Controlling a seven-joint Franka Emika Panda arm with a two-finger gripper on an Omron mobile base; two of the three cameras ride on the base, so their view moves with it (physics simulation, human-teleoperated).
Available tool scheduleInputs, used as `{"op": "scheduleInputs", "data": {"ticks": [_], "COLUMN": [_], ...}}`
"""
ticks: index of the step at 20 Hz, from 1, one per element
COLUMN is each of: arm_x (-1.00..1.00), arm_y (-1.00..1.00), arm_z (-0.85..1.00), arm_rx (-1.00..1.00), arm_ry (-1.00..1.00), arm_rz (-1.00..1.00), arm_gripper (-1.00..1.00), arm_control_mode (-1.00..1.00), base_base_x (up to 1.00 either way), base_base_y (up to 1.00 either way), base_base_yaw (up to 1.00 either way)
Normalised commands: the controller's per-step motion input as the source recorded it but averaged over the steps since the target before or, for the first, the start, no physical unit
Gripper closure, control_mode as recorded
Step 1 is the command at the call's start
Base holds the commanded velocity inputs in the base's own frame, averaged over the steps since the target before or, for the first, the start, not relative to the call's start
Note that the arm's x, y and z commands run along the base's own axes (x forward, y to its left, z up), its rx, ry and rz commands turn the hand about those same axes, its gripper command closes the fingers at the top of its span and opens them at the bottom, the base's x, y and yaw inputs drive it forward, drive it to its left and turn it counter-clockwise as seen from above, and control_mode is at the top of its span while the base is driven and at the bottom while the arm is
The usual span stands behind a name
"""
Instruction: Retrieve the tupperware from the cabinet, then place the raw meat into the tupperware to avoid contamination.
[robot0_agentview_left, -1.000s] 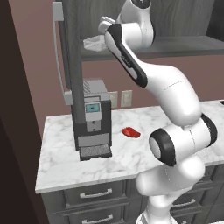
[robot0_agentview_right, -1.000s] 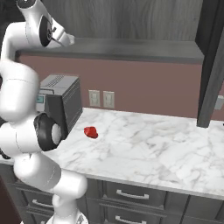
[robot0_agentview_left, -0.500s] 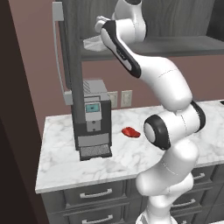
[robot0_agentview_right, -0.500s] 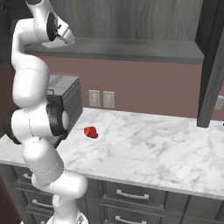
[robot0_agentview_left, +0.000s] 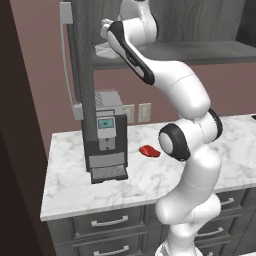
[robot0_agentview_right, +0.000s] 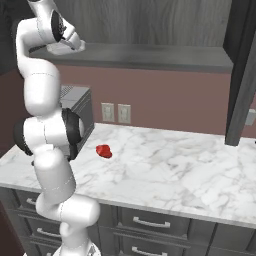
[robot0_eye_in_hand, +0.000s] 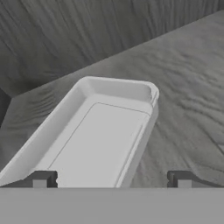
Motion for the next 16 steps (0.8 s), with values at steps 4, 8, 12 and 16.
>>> {"op": "scheduleInputs", "data": {"ticks": [4,8,12,16], "arm_x": [0.00,0.02,0.02,0.02], "arm_y": [0.00,0.00,0.00,0.00], "arm_z": [-0.15,-0.19,-0.19,-0.25], "arm_rx": [0.00,0.00,0.00,0.00], "arm_ry": [0.15,0.15,0.16,0.18], "arm_rz": [-0.04,-0.03,-0.02,-0.01], "arm_gripper": [-1.00,-1.00,-1.00,1.00], "arm_control_mode": [-1.00,-1.00,-1.00,-1.00], "base_base_x": [0.00,0.00,0.00,0.00], "base_base_y": [0.00,0.00,0.00,0.00], "base_base_yaw": [0.00,0.00,0.00,0.00]}}
